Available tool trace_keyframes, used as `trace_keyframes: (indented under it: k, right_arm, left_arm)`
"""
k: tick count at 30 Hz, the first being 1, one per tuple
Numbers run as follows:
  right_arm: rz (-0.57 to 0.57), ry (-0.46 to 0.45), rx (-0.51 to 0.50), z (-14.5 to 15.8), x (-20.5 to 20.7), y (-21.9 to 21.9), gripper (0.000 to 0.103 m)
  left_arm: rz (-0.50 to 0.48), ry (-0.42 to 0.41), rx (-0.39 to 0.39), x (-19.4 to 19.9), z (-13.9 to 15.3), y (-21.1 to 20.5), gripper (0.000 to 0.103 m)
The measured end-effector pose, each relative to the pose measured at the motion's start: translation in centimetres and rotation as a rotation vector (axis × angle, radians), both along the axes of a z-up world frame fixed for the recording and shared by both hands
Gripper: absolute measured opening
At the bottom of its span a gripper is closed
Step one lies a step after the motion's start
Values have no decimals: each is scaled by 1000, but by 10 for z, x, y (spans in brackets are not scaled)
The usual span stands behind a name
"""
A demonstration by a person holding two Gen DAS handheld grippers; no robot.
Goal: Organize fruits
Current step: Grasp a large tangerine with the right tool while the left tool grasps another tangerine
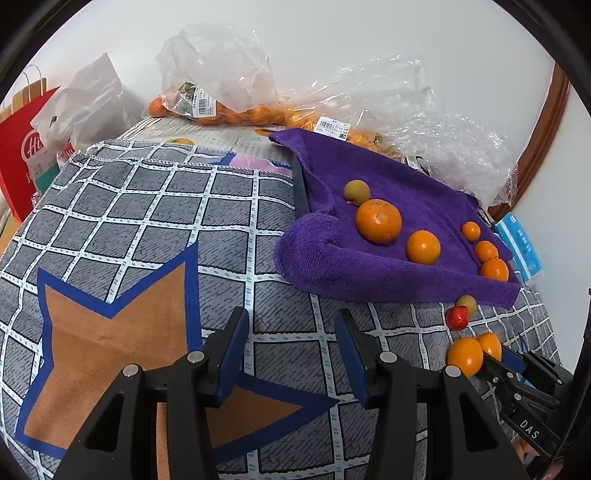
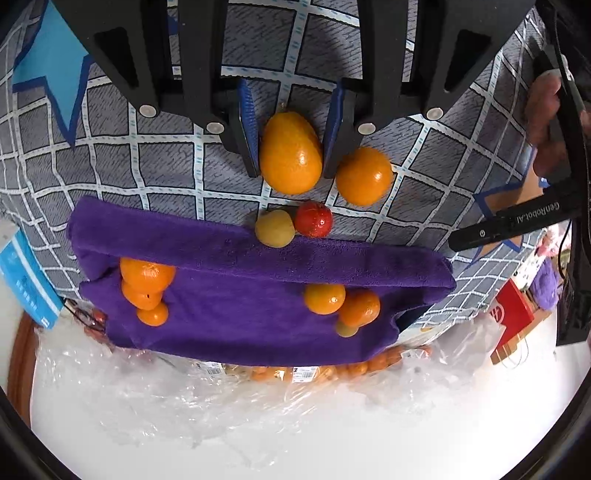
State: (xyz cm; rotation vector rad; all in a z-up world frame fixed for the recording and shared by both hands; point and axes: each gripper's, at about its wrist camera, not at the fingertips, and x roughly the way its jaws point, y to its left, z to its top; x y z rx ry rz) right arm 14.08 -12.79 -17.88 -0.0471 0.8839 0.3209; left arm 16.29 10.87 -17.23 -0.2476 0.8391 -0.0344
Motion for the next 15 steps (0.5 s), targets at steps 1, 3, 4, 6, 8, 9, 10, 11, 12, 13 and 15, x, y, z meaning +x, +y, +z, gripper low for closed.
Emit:
trace_keyframes:
  k: [1, 3, 4, 6, 8, 9, 10, 11, 12, 13, 15]
  right_arm:
    - [0, 2, 5, 0, 0, 0, 32]
    - [0, 8, 16, 0, 1, -2, 32]
    - [1, 10, 15, 0, 1, -2, 32]
    - [6, 9, 7, -1, 1, -1, 32]
    - [10, 12, 7, -1, 1, 0, 32]
    - [11, 14, 11, -1, 1, -1, 32]
    - [12, 18, 21, -1, 1, -2, 32]
    - [13, 22, 28, -1, 2, -3, 32]
    - [13, 28, 43, -1, 2, -6, 32]
    - [11, 30, 51, -1, 2, -7, 32]
    - [4, 28, 60, -1, 1, -10, 32]
  left_arm:
    - [0, 3, 11, 0, 0, -1, 46]
    - [-7, 9, 37, 1, 0, -5, 48]
    - [-9, 11, 44, 1, 0, -6, 48]
    - [-11, 14, 57, 1, 0, -8, 48]
    - [-11, 14, 56, 1, 0, -8, 48]
    - [-11, 13, 55, 1, 1, -8, 48]
    - [-12, 12, 53, 1, 1, -9, 48]
    - [-16, 10, 50, 1, 1, -9, 48]
    - [-21, 9, 47, 0, 1, -10, 48]
    - [-24, 7, 40, -1, 2, -10, 48]
    - [-31, 1, 19, -3, 2, -8, 48]
